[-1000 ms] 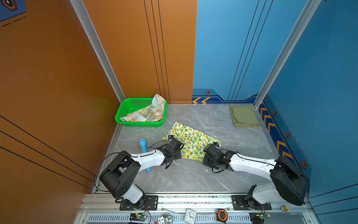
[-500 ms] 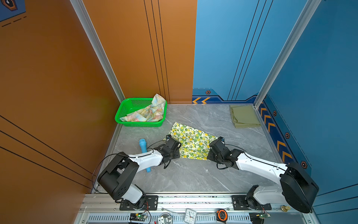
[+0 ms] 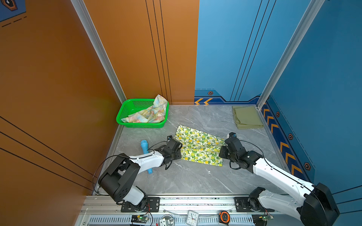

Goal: Fold and stack skirts
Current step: Smooth out the skirt at the center of the table.

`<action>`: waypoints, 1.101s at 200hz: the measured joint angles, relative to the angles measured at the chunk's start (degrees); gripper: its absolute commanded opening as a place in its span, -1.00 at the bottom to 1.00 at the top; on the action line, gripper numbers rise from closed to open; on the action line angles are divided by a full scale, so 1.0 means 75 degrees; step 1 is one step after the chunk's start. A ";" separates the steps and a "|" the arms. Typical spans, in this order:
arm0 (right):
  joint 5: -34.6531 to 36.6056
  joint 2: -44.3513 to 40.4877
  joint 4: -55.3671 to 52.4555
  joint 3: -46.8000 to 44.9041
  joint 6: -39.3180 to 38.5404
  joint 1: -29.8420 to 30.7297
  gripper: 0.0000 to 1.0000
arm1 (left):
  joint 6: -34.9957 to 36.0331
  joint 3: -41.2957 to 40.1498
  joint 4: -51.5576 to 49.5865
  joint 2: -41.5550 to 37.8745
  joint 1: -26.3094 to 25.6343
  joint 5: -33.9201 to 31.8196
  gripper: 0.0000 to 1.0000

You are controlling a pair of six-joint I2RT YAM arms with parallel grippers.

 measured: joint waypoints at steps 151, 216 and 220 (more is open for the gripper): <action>-0.0035 0.0017 -0.0519 -0.0772 0.0268 -0.0163 0.11 | -0.0114 0.0574 -0.1682 -0.1026 -0.0189 -0.0245 0.26; -0.0396 0.0545 -0.0114 -0.0778 0.0530 -0.0163 0.03 | -0.0114 0.0868 -0.2040 -0.0871 0.0743 -0.0373 0.22; -0.0408 0.0545 -0.0096 -0.0778 0.0533 -0.0163 0.03 | -0.0114 0.0868 -0.2017 -0.0822 0.0801 -0.0358 0.21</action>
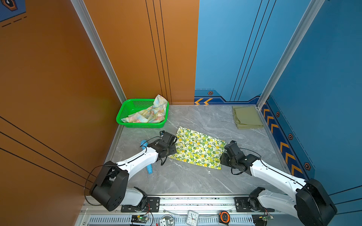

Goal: Fold and stack skirts
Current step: Smooth out the skirt at the center of the table.

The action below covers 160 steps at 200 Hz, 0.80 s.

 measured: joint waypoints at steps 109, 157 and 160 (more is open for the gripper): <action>-0.0073 0.0111 0.0274 0.0000 0.0023 -0.0195 -0.16 | -0.0178 0.0650 0.0653 0.1483 0.0318 0.0679 -0.03; -0.0108 0.0297 0.0338 0.0000 0.0023 -0.0233 -0.22 | -0.0230 0.0656 0.0810 0.1556 0.0315 0.0801 -0.40; -0.0114 0.0315 0.0344 0.0000 0.0023 -0.0233 -0.23 | -0.0280 0.0656 0.0828 0.1562 0.0315 0.0804 -0.43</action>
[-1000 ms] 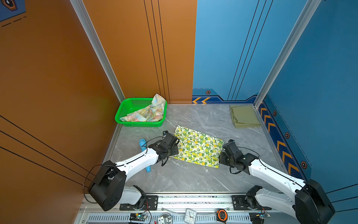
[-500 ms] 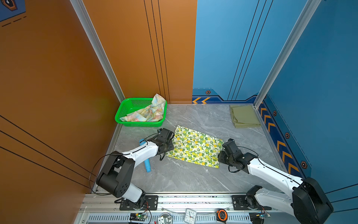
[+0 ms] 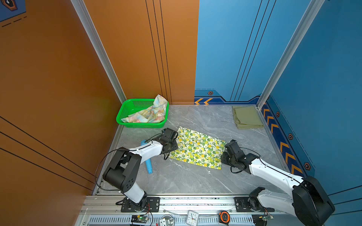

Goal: Fold and stack skirts
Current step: Smooth out the skirt at the center of the table.

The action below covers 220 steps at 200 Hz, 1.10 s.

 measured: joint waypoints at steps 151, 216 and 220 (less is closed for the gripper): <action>-0.0391 0.0775 0.0828 -0.0012 0.0294 -0.0082 -1.00 | 0.0096 0.0455 0.0082 0.0093 -0.0003 0.0105 -1.00; -0.0382 -0.0003 0.0198 0.0941 0.0248 -0.0210 -1.00 | 0.0425 0.1378 -0.0382 -0.0073 0.0274 0.0187 -1.00; -0.0379 -0.0085 0.0149 0.1000 0.0233 -0.0210 -1.00 | 0.0431 0.1396 -0.0405 -0.0146 0.0294 0.0189 -1.00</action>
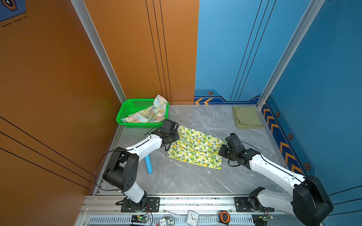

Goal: Fold and stack skirts
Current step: Smooth out the skirt at the center of the table.

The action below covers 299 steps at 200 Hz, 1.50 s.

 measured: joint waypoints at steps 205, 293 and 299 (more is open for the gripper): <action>0.0481 -0.0956 -0.0224 -0.1888 0.0956 0.1320 -1.00 | 0.0050 -0.2658 0.0635 -0.1035 0.0085 0.0373 -1.00; 0.0927 -0.1431 -0.1128 -0.0466 0.0758 0.1317 -1.00 | 0.0195 -0.1903 0.0163 -0.1553 0.0099 0.0361 -1.00; 0.0959 -0.1504 -0.1241 -0.0344 0.0734 0.1320 -1.00 | 0.0201 -0.1836 0.0122 -0.1644 0.0102 0.0361 -1.00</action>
